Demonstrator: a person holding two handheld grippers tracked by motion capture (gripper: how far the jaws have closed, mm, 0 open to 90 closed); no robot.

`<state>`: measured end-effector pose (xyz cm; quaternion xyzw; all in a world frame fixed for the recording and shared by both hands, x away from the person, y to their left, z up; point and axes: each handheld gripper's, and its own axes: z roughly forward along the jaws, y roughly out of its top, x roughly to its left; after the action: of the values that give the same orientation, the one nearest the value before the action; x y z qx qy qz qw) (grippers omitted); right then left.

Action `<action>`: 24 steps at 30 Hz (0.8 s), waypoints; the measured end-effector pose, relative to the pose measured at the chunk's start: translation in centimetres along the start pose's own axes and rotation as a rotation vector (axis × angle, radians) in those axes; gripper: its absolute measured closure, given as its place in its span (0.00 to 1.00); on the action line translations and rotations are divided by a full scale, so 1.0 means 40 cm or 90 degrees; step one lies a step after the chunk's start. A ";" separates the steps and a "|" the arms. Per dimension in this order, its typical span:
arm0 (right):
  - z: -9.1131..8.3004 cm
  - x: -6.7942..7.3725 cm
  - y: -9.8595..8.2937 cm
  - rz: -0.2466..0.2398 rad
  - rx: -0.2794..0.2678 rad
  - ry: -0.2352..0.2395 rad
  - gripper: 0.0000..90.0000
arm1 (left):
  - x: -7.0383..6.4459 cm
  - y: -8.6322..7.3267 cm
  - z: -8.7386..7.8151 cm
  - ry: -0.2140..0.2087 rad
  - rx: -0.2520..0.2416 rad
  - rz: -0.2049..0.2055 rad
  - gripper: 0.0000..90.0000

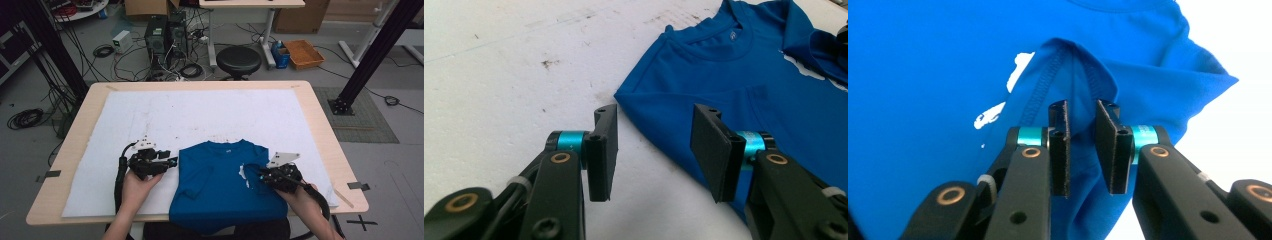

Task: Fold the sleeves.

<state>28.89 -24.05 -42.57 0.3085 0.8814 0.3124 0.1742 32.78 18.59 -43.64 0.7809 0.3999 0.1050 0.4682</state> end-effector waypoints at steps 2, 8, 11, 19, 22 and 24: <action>-0.022 0.008 0.001 -0.009 -0.029 -0.010 0.84 | -0.001 0.000 -0.001 -0.002 -0.001 0.001 0.60; -0.022 0.026 -0.016 -0.003 0.007 0.021 0.83 | -0.002 0.000 0.003 -0.004 0.004 0.001 0.60; 0.001 0.025 -0.024 0.000 0.031 0.028 0.88 | -0.005 0.000 0.002 -0.005 0.004 0.004 0.60; -0.029 0.052 -0.019 -0.047 -0.012 0.068 0.99 | -0.002 0.000 0.002 -0.004 0.005 0.001 0.60; -0.043 0.069 -0.020 -0.095 -0.026 0.113 0.99 | -0.002 -0.001 0.005 -0.002 0.006 -0.003 0.60; -0.042 0.074 -0.025 -0.116 -0.020 0.141 0.99 | -0.002 -0.001 0.005 -0.003 0.008 -0.001 0.59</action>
<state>25.41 -23.48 -42.32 0.1884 0.9145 0.3411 0.1085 32.81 18.41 -43.76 0.7837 0.4002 0.1000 0.4643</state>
